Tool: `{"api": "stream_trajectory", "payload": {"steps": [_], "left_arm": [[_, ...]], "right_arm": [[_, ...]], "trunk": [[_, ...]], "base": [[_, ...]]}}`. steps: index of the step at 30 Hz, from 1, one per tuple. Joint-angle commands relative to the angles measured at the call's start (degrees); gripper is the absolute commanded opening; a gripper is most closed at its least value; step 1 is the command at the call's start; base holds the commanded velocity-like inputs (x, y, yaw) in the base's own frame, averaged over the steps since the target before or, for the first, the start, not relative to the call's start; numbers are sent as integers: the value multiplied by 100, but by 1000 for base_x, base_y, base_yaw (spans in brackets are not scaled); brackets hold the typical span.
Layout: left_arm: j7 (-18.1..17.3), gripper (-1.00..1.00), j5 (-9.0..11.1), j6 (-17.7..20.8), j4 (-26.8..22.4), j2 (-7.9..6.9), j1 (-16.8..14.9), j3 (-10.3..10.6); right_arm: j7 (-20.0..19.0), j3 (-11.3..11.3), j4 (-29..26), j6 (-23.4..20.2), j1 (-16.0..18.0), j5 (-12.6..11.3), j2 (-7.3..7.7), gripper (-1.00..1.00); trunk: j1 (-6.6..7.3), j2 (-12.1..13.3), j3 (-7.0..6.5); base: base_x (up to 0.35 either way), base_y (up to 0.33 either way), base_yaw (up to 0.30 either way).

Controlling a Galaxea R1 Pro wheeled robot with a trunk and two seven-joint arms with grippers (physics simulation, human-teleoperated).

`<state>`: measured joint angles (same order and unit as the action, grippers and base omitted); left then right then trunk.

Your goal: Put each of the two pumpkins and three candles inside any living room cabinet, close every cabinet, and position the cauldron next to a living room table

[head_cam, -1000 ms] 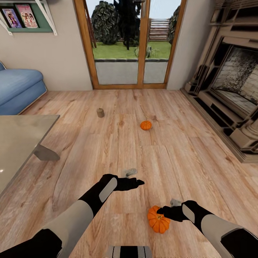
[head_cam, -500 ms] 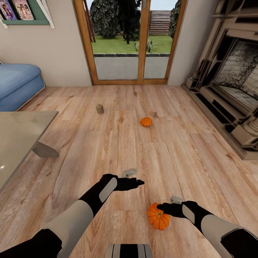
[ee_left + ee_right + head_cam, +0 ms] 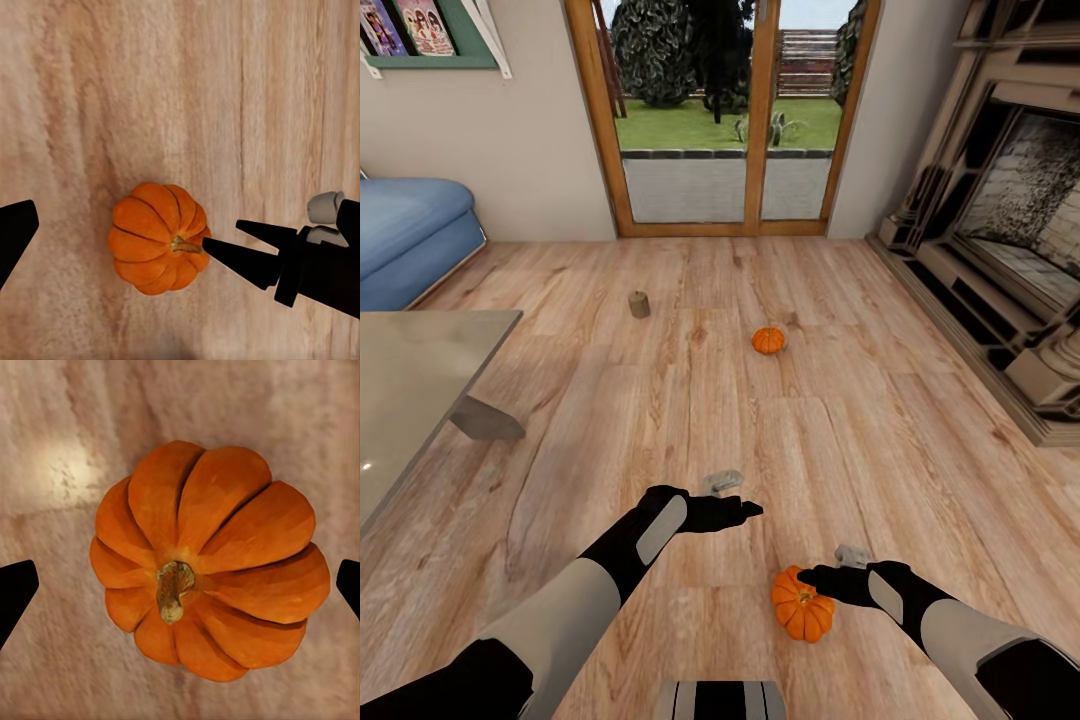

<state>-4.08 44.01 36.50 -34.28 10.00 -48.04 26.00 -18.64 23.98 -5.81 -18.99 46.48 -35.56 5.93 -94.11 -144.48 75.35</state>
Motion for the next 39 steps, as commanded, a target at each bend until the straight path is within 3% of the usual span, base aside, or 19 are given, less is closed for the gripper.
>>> {"api": "stream_trajectory", "payload": {"steps": [1,27,39], "left_arm": [[-18,100,-16,15,0,0,-3,1],[-17,100,-16,15,0,0,-3,1],[-21,100,-16,15,0,0,-3,-3]], "right_arm": [[-8,37,-8,-26,1,-39,4,100],[8,37,-8,-26,1,-38,4,100],[15,37,-8,-26,1,-38,4,100]], "trunk": [[-1,-3,26],[-69,-38,602],[-69,-38,602]], "base": [[0,0,0],[0,0,0],[0,0,0]]}}
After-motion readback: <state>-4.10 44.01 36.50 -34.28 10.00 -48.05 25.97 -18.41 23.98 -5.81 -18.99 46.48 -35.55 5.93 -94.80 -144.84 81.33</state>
